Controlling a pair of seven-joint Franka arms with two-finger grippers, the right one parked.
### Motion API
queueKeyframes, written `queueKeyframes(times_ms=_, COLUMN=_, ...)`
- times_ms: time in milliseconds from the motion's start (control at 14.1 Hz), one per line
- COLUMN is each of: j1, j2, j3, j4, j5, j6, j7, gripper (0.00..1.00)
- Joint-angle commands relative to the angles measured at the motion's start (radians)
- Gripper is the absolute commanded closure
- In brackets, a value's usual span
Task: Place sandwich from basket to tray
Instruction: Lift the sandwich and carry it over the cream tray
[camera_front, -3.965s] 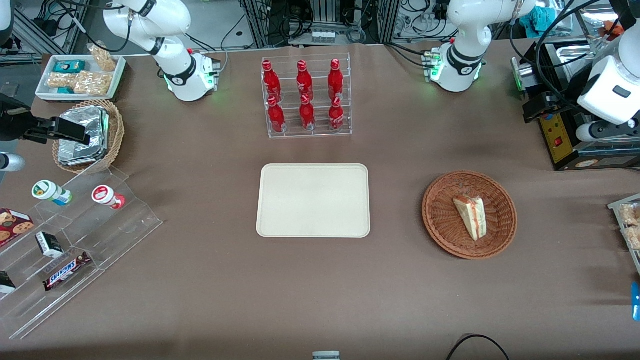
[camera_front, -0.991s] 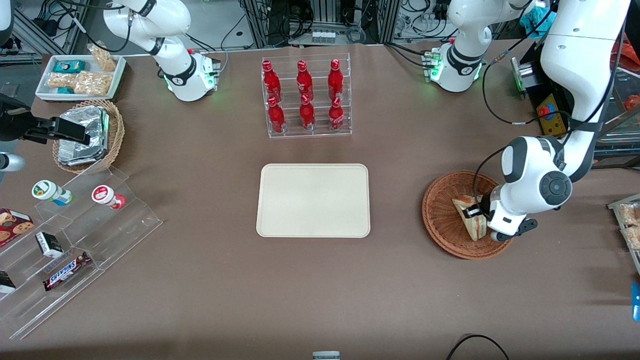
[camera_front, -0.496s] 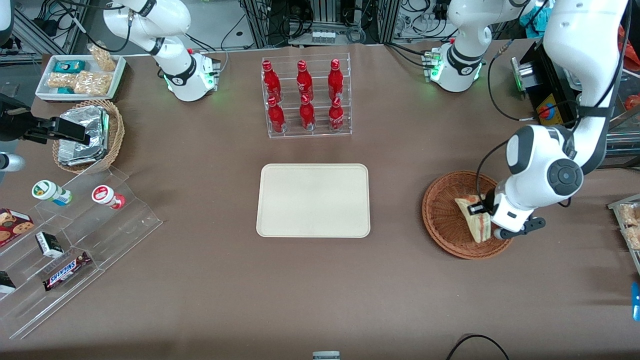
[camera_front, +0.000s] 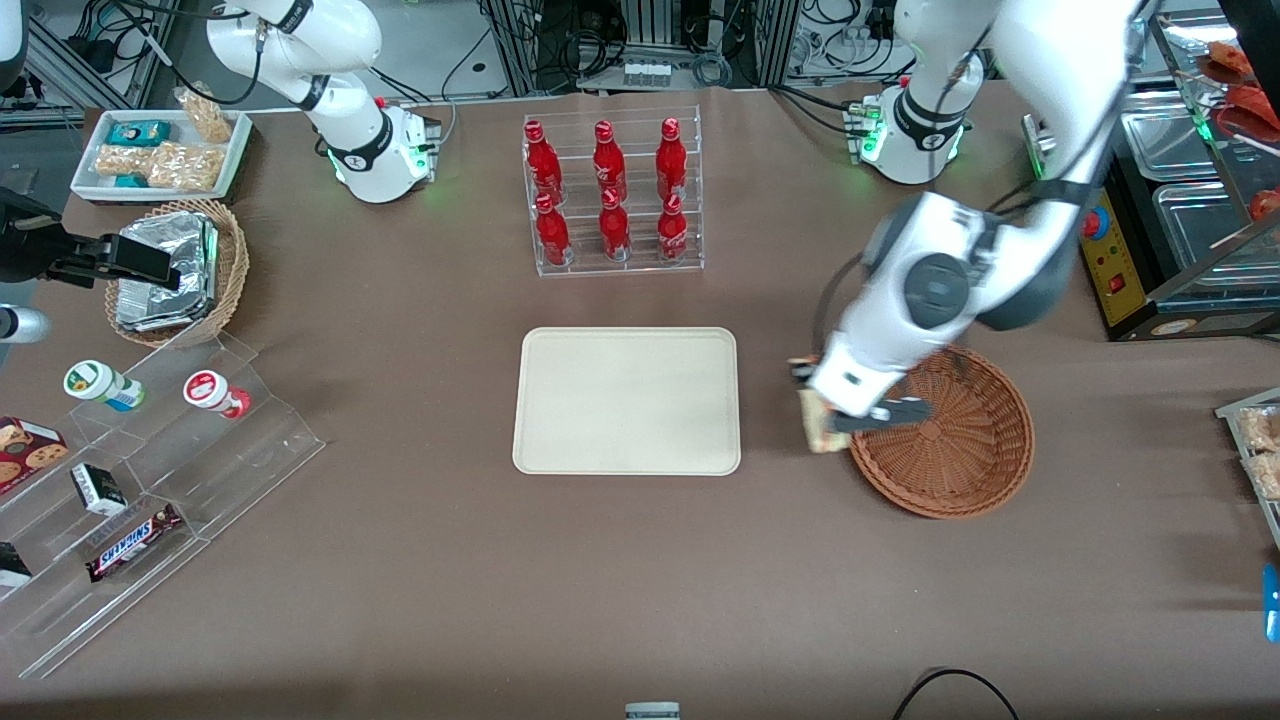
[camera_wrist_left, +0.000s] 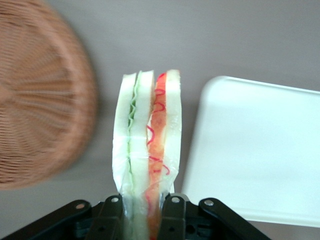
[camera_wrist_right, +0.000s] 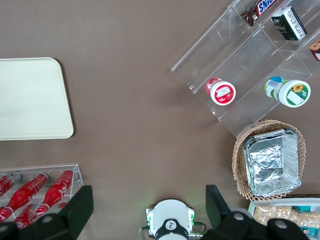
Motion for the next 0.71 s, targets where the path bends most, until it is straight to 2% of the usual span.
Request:
queueKeyframes(times_ms=0, j1=-0.117, j2=0.150, j3=0.010, j4=0.168, j5=0.021, j6=-0.012, j7=-0.090, gripper=0.75)
queueKeyframes(times_ms=142, j1=-0.197, j2=0.236, j3=0.013, j4=0.277, j5=0.099, j6=-0.013, j7=-0.199, gripper=0.74)
queueKeyframes(times_ms=354, j1=-0.280, j2=0.341, j3=0.012, j4=0.357, j5=0.230, j6=-0.012, j7=-0.311, gripper=0.74)
queueKeyframes(times_ms=637, j1=-0.373, j2=0.424, j3=0.018, j4=0.403, j5=0.241, j6=0.019, j7=-0.331, gripper=0.73)
